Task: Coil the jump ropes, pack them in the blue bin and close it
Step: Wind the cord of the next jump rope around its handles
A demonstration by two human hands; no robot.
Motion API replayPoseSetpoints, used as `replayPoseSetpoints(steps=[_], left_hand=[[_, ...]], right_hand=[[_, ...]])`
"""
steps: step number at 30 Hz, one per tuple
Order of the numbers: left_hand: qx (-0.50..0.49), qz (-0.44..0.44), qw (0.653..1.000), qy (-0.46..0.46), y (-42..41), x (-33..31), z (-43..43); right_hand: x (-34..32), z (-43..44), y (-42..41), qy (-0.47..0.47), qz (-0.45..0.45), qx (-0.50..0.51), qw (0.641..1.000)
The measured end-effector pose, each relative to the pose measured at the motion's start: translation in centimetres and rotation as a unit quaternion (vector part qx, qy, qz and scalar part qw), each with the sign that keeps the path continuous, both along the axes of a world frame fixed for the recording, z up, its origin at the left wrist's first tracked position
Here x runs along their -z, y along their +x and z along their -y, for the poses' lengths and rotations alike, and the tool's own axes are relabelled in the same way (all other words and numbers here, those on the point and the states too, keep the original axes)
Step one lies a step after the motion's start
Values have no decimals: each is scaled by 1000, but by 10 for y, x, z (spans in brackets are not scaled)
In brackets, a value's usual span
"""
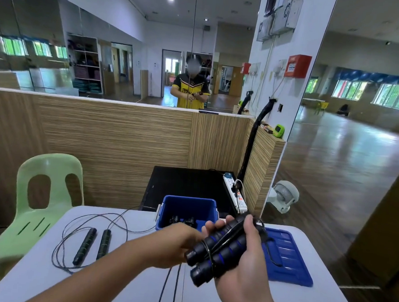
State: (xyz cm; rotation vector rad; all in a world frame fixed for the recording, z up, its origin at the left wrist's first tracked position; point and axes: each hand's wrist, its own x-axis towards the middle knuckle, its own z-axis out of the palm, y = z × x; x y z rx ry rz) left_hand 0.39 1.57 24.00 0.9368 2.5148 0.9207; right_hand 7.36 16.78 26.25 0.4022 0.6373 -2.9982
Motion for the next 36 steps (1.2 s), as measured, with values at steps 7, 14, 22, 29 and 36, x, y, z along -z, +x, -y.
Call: replayPoseSetpoints(steps=[7,14,22,29,36], left_hand=[[29,-37,991,-125,-16,-12,0],[-38,32,992,-117,-19,-27,-7],[-159,32,985,-61,-5,-33,-20],[-268,-31,963,-18,14,-27,-34],[-349,-13,914,205,41,-16,-52]], right_hand=[[17,-12,-2,84,-25,-61,994],[36,-16,-6,216,-25,8,976],[39,-14,-10,332,-60,58,940],[45,-4,-13,407,-46,161,898],[30,1,-13,398,-85,212,889]])
